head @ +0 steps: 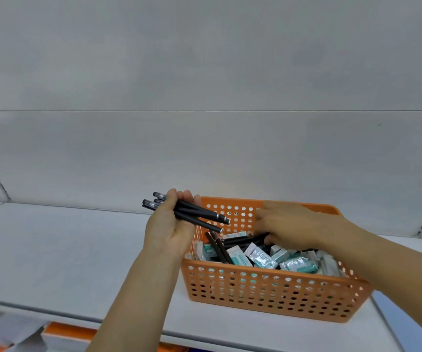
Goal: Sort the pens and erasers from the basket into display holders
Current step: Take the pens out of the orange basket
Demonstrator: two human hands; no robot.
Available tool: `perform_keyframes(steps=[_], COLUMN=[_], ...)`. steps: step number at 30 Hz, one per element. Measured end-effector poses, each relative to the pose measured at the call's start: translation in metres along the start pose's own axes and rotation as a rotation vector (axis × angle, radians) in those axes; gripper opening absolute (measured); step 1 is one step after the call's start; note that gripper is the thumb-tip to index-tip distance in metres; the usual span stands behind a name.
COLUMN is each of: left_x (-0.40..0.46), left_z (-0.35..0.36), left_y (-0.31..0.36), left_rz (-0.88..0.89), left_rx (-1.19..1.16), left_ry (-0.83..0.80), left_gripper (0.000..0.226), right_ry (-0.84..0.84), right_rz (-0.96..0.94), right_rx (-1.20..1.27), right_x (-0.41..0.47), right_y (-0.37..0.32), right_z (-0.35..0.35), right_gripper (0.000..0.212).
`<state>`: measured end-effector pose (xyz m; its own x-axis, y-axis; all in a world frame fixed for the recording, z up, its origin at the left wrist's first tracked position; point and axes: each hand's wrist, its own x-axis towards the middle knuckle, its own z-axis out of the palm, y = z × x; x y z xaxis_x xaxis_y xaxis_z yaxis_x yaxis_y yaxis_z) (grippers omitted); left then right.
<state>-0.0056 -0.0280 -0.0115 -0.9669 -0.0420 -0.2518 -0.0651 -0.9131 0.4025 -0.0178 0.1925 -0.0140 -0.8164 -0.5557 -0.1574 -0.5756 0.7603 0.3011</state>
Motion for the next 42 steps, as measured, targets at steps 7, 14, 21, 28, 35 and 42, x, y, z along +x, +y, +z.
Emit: perform_keyframes(steps=[7, 14, 21, 28, 35, 42], left_x=[-0.008, -0.009, -0.014, -0.026, -0.03, -0.02], left_z=[-0.005, -0.005, 0.005, 0.018, 0.021, 0.039], left_y=[0.004, -0.002, -0.022, -0.051, -0.054, -0.053], left_rz=[-0.008, -0.024, -0.051, -0.158, -0.191, -0.042], left_rx=[0.018, 0.055, 0.118, 0.151, 0.188, 0.109], left_ry=[-0.05, -0.049, -0.044, -0.171, -0.298, -0.375], left_gripper=[0.015, 0.021, 0.015, 0.024, 0.021, 0.02], right_ry=[-0.259, -0.203, 0.162, -0.046, -0.163, 0.669], right_rz=[0.151, 0.206, 0.268, 0.086, 0.144, 0.469], right_rx=[0.164, 0.342, 1.143, 1.624, 1.625, 2.387], right_x=[0.001, -0.015, -0.051, -0.048, -0.046, -0.03], right_y=[-0.001, 0.007, 0.028, 0.006, -0.006, -0.056], right_z=[-0.013, -0.011, -0.02, -0.019, -0.022, -0.018], right_gripper=[0.028, 0.019, 0.032, 0.029, 0.039, 0.062])
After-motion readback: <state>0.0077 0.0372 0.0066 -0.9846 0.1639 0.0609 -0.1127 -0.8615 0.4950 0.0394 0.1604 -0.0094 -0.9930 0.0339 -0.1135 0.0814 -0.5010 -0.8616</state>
